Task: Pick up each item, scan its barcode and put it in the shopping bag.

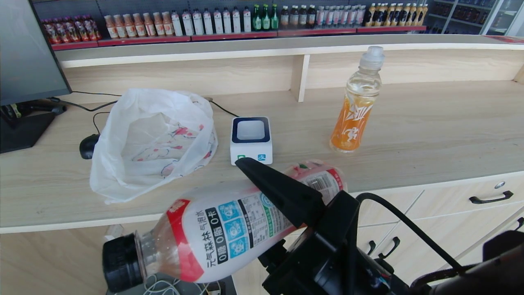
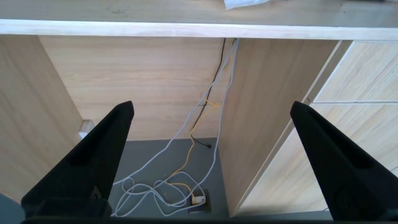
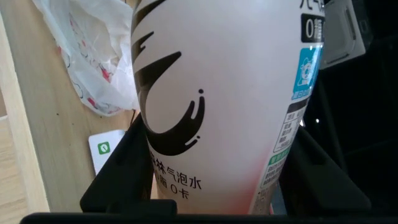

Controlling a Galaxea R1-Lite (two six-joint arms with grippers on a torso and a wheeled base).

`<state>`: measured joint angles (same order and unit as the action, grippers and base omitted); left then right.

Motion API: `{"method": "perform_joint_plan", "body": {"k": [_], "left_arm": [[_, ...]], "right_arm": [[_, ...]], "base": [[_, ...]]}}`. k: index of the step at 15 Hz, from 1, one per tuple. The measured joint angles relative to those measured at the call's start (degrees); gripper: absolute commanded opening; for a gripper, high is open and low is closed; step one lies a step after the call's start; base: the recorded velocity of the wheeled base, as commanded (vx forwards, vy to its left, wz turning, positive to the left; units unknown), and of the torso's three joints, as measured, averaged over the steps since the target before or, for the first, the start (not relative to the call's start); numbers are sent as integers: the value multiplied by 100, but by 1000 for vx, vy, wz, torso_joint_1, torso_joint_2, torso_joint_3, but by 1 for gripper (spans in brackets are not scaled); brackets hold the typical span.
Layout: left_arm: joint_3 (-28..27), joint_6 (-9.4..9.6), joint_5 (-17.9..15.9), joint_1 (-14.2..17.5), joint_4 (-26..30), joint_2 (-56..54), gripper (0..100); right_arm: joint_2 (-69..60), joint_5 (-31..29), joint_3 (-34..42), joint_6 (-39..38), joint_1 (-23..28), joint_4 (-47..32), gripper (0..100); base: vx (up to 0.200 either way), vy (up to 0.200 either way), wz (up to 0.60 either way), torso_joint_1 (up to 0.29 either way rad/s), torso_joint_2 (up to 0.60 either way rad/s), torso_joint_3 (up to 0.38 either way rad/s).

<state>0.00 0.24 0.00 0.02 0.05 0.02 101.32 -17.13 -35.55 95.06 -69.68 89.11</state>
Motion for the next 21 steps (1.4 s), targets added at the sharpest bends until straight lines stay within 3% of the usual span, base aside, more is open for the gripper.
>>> {"method": "perform_joint_plan", "body": {"k": [6, 17, 21], "left_arm": [[0, 2, 0, 0, 5, 0, 100], [0, 2, 0, 2, 0, 0, 100], [0, 0, 0, 5, -2, 0, 100]], "right_arm": [[-104, 128, -144, 925, -101, 4, 0], [-261, 156, -246, 1915, -336, 6, 0], [-300, 156, -257, 1946, -358, 9, 0]], "base": [[0, 0, 0, 0, 0, 0], [0, 0, 0, 0, 0, 0], [0, 0, 0, 0, 0, 0]]}}
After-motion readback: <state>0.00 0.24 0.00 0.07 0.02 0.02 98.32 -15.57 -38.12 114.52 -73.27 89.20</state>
